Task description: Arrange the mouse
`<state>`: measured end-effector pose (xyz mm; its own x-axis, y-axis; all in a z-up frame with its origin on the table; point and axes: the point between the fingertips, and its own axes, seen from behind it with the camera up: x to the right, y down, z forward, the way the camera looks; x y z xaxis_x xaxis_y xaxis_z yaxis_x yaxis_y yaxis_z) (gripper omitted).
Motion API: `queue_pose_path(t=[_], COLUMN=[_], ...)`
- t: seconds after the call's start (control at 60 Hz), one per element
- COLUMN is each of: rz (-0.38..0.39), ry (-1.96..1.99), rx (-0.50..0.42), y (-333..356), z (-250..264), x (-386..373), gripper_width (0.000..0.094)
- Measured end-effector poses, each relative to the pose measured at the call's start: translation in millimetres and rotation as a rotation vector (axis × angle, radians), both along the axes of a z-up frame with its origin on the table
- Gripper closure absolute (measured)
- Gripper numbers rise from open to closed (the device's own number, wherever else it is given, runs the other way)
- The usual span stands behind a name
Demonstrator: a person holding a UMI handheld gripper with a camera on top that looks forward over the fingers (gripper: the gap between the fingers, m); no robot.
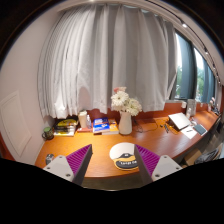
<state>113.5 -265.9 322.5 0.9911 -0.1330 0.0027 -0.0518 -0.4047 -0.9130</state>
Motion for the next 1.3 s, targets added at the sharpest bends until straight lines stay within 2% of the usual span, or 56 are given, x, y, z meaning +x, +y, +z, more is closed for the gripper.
queue_pose_path(t=[0.233, 0.467, 0.683, 0.75, 0.9, 1.033, 1.167, 1.3], rz=[0.046, 0.114, 0.246, 0.297, 0.369, 0.396, 0.391, 0.363], ry=[-0.031, -0.024, 0.007, 0.019, 0.018, 0.022, 0.016, 0.023], rx=[-0.016, -0.037, -0.188, -0.241, -0.298, -0.321, -0.32, -0.318], y=[-6, -2, -3, -1, 27, 69, 113, 152], z=[-35, -113, -229, -255, -298, -322, -331, -335], x=[-22, -105, -230, -272, -348, -398, -428, -439], gripper_width=[0.0107, 0.0109, 0.0109, 0.0109, 0.0101, 0.0107, 0.0117, 0.0215])
